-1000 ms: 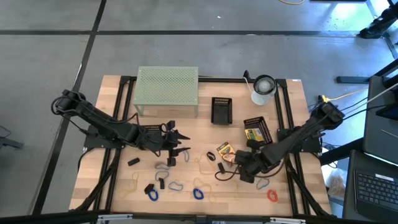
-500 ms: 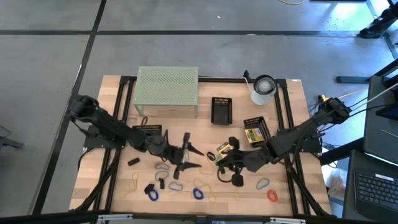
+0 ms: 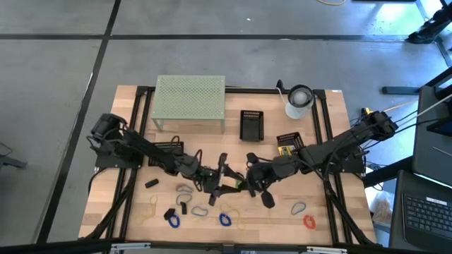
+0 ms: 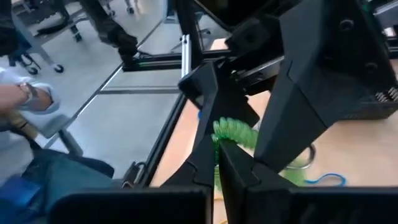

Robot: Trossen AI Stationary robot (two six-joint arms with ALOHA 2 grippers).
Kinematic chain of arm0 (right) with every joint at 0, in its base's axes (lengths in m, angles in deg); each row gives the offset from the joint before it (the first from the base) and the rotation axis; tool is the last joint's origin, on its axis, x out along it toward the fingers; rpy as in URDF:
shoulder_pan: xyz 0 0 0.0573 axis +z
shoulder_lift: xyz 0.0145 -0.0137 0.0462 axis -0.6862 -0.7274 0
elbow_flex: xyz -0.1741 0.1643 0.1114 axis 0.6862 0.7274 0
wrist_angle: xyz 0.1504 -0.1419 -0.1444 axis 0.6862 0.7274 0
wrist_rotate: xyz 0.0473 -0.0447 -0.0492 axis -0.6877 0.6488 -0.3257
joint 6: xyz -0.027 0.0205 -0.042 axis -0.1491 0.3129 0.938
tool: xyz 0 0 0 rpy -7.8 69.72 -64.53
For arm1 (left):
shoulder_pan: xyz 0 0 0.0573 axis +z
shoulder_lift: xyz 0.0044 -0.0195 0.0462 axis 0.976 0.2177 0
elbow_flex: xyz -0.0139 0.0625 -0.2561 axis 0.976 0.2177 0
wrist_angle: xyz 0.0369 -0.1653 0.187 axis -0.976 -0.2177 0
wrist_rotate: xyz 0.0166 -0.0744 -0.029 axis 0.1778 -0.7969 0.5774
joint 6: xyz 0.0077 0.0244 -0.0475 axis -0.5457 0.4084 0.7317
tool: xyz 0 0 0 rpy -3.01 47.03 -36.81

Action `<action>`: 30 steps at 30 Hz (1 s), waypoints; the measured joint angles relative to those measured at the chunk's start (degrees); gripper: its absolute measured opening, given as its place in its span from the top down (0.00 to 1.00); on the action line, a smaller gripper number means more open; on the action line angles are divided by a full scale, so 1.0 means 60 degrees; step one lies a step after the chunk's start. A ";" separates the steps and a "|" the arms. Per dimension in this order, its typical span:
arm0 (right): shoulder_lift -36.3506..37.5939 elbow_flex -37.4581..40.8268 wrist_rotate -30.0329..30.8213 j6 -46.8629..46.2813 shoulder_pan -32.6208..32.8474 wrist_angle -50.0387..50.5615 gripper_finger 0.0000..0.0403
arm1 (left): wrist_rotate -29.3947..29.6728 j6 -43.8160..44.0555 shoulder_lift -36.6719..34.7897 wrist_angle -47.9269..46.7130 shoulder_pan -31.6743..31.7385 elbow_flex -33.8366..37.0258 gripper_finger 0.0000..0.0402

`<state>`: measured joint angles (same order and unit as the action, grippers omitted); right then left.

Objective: Pick & Place Office Desk Supplies
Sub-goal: Put the green spring rubber band into the left black bin

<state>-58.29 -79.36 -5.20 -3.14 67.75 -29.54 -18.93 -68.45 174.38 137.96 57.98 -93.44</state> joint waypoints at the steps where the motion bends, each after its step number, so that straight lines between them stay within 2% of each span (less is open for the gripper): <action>1: 0.0000 0.0000 -0.0053 -0.0004 -0.0002 0.0036 0.98 | -0.0036 -0.0007 0.0062 -0.0032 -0.0004 -0.0070 0.53; 15: -0.0022 0.0000 -0.1223 0.0128 -0.0053 0.0027 0.98 | 0.0161 -0.0099 0.0072 -0.0694 -0.0311 -0.0093 0.73; 26: -0.0022 0.0000 -0.1493 0.0058 -0.0050 0.0055 0.98 | 0.0121 0.0177 0.0072 -0.0734 -0.0310 -0.0092 0.92; 30: -0.0022 0.0000 -0.1511 -0.0413 -0.0058 0.0061 0.94 | 0.0164 0.0304 0.0072 -0.0741 -0.0310 -0.0091 0.97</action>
<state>-58.43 -79.36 -14.27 -5.62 67.40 -29.18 -17.94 -66.62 174.81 133.52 56.13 -93.98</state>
